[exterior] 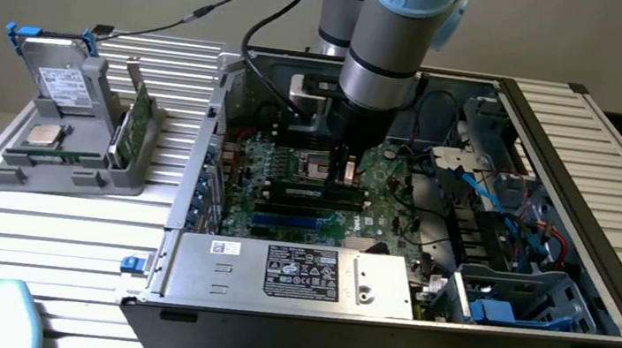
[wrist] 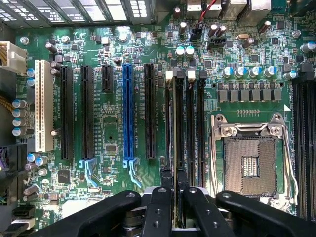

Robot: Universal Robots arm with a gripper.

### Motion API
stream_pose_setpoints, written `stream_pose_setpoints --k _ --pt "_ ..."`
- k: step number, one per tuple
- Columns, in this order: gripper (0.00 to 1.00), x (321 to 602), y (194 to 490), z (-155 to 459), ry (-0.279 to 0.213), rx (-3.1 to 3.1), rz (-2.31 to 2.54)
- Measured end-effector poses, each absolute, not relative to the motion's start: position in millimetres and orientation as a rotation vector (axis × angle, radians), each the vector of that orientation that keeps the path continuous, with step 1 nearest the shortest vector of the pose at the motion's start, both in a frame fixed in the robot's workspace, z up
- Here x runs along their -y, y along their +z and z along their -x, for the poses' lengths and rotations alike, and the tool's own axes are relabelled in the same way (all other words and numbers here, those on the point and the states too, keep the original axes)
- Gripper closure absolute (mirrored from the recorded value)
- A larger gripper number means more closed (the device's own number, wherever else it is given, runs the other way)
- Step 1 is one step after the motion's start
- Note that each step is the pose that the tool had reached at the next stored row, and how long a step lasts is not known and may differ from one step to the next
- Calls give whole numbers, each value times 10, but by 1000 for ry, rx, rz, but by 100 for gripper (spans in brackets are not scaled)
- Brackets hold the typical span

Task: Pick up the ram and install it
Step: 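Insert the ram into the slot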

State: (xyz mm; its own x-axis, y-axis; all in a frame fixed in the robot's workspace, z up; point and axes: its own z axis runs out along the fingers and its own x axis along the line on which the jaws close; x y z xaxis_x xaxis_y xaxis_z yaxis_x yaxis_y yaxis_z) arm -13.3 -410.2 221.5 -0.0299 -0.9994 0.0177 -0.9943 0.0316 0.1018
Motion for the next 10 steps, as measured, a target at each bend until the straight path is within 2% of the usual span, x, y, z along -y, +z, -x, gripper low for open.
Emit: stream_pose_setpoints --k 10 --pt "86 4081 2211 133 -93 2194 -2128"
